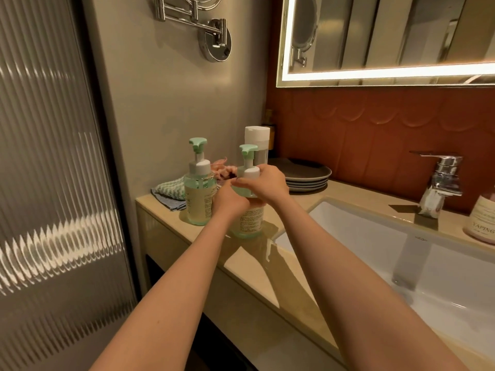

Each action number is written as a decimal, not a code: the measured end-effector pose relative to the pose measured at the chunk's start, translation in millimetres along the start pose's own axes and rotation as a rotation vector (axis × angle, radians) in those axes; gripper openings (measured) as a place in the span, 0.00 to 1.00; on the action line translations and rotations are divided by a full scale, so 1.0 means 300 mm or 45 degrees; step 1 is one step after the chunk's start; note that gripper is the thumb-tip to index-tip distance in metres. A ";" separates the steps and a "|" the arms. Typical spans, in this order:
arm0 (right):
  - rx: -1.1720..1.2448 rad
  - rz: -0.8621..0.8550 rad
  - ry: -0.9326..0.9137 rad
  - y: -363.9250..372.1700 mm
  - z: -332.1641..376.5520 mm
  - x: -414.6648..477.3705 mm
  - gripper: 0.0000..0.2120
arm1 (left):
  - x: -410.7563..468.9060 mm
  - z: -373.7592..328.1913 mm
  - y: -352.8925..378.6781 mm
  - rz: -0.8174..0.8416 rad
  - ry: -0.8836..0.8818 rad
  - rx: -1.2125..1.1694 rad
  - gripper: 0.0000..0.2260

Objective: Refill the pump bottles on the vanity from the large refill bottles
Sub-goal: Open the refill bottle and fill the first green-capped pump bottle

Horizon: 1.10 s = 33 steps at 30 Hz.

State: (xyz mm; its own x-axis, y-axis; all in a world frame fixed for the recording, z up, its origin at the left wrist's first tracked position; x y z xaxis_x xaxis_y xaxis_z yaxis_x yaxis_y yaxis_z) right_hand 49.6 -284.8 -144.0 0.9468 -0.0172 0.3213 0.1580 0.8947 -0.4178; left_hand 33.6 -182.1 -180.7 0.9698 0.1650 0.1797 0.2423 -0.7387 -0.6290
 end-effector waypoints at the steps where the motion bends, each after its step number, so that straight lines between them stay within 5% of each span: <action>1: 0.032 0.002 0.011 0.002 0.002 0.000 0.18 | -0.004 -0.002 -0.006 0.013 0.020 0.013 0.29; 8: 0.046 0.048 -0.054 -0.019 0.045 -0.017 0.13 | -0.022 -0.002 -0.017 0.030 0.029 0.000 0.32; 13: 0.307 0.037 -0.011 -0.052 0.074 -0.028 0.27 | -0.035 -0.014 -0.029 0.035 0.031 0.012 0.32; 16: 0.614 0.019 -0.024 -0.109 0.140 -0.011 0.27 | -0.041 -0.018 -0.032 0.047 0.017 -0.012 0.35; 20: 0.477 -0.003 -0.119 -0.168 0.196 0.013 0.25 | -0.037 -0.020 -0.028 0.096 0.001 -0.004 0.36; 26: 0.573 -0.123 -0.148 -0.249 0.239 0.024 0.30 | -0.015 -0.034 -0.022 0.205 0.056 0.018 0.55; 33: 0.596 -0.176 -0.271 -0.326 0.331 0.020 0.26 | -0.013 -0.168 -0.129 0.122 0.210 -0.014 0.46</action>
State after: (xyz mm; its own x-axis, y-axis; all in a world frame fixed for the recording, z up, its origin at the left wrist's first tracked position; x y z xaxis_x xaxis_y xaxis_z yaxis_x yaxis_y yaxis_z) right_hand 11.9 -328.2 -16.8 0.8406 -0.1015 0.5321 0.0890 0.9948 0.0493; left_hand 19.0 -187.2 -119.0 0.9702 -0.0153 0.2417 0.1478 -0.7533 -0.6408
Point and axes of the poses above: each hand's wrist, its own x-axis towards the middle knuckle, its own y-axis out of the palm, z = x × y, the point moved 6 cm from there along x, towards the middle knuckle, and after that the axes turned 11 degrees about x, right-handed, at the moved point
